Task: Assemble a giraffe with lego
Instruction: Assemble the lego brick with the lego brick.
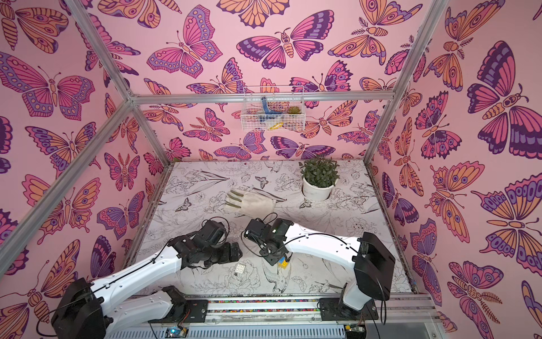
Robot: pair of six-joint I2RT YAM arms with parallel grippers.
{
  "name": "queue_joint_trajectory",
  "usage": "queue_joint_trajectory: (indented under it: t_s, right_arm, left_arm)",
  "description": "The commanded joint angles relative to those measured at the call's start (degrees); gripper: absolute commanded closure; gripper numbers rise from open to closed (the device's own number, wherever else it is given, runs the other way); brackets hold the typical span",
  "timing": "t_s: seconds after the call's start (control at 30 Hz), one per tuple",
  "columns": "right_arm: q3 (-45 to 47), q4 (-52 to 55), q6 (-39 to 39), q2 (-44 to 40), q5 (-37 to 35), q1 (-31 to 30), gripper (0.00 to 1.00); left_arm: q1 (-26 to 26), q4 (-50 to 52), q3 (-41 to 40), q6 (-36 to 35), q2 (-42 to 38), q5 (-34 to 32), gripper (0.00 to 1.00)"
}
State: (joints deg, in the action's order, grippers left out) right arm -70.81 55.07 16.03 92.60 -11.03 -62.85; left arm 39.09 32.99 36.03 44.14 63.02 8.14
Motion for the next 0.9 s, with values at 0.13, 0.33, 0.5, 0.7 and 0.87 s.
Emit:
queue_joint_trajectory:
  t_s: [0.13,0.33,0.5,0.7,0.87]
  right_arm:
    - [-3.6,1.6,-4.4,2.8,1.8,-0.3,0.82]
    - [-4.1,3.0,-7.0,3.6,1.6,-0.3,0.82]
    - [-2.7,2.7,-7.2,2.6,2.5,0.6,0.82]
    - [-1.6,1.3,-8.2,1.4,4.7,2.1,0.82]
    - [-0.1,-0.1,-8.8,0.9,6.3,3.7,0.82]
  left_arm:
    - [0.4,0.1,-0.9,-1.3,-0.6,1.2,0.00]
    - [0.5,-0.1,-0.5,-3.2,-1.8,1.1,0.00]
    - [3.0,-1.0,0.9,-10.6,-4.5,1.5,0.00]
    - [7.3,-3.1,0.4,-16.5,-9.9,2.7,0.00]
    - [11.4,-5.1,-0.4,-17.3,-12.6,1.8,0.00]
